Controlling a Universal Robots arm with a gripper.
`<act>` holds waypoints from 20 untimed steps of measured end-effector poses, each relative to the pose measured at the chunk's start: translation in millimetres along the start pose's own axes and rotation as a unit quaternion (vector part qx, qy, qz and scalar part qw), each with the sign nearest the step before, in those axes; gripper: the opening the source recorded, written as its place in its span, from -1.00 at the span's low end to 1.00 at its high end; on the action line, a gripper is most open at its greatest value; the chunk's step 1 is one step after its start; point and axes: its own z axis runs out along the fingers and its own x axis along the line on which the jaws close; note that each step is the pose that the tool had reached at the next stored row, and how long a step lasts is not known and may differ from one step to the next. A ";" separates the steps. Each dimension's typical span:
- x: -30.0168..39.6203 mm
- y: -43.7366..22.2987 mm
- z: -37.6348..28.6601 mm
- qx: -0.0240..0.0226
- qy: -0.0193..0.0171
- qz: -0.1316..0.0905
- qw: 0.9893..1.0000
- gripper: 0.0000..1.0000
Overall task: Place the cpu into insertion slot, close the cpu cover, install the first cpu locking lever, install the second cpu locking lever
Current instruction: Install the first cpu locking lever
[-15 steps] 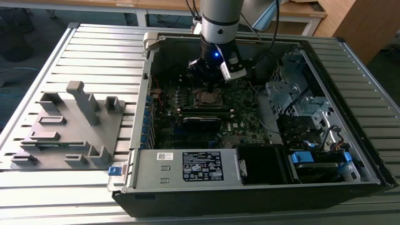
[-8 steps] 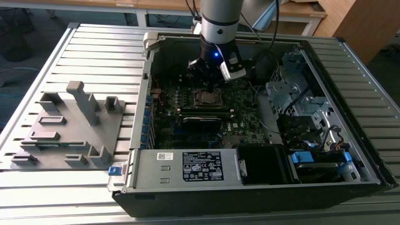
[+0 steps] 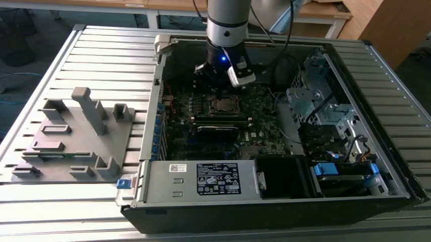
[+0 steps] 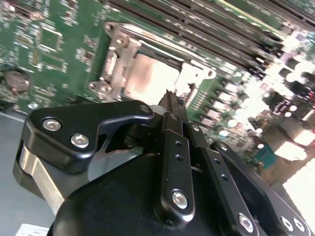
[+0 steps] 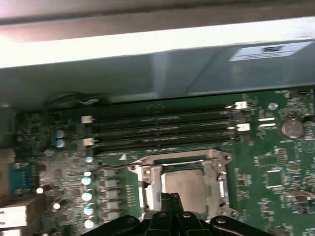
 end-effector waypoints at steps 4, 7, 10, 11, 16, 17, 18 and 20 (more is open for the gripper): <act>9.7 -1.1 0.0 0.000 0.000 0.000 1.000 -0.80; 15.9 -1.8 0.1 0.000 0.000 0.000 1.000 -0.80; 21.3 -2.4 0.1 0.000 0.000 0.000 1.000 -0.80; 22.4 -2.5 0.1 0.000 0.000 0.000 1.000 -0.80; 23.7 -2.6 -2.4 0.000 0.000 0.000 1.000 -0.80; 23.7 -2.5 -4.4 0.000 0.000 0.000 1.000 -0.80; 23.6 -2.4 -6.9 0.000 -0.001 0.000 1.000 -0.80; 23.6 -2.2 -12.7 0.000 0.000 0.000 1.000 -0.80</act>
